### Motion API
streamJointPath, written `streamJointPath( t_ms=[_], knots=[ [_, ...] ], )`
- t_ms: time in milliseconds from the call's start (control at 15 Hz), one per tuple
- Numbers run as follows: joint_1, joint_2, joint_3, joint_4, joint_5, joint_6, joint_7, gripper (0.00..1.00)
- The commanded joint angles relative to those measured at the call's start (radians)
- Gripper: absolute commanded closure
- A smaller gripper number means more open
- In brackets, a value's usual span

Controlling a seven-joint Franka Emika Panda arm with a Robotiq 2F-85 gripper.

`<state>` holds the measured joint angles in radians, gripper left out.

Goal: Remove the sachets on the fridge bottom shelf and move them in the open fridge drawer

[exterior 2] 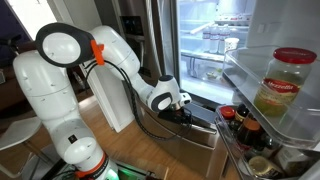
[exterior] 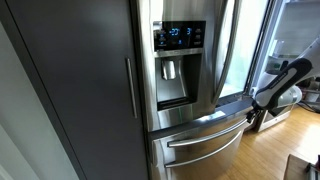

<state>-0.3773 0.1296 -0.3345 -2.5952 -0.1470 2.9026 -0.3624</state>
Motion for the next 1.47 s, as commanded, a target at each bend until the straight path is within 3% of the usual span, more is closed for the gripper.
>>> streamJointPath(
  t_ms=[0,267,667,933,1400],
  knots=[
    [-0.002,-0.019,-0.025,-0.027,-0.038,-0.053,0.015,0.00],
    [-0.008,-0.021,0.004,-0.052,0.014,-0.032,-0.022,0.00],
    [0.001,-0.123,-0.008,-0.075,-0.036,-0.093,-0.017,0.00],
    [0.003,-0.285,-0.011,-0.071,-0.026,-0.316,-0.045,0.00],
    [-0.003,-0.578,0.045,0.004,-0.101,-0.683,0.079,0.00]
  ],
)
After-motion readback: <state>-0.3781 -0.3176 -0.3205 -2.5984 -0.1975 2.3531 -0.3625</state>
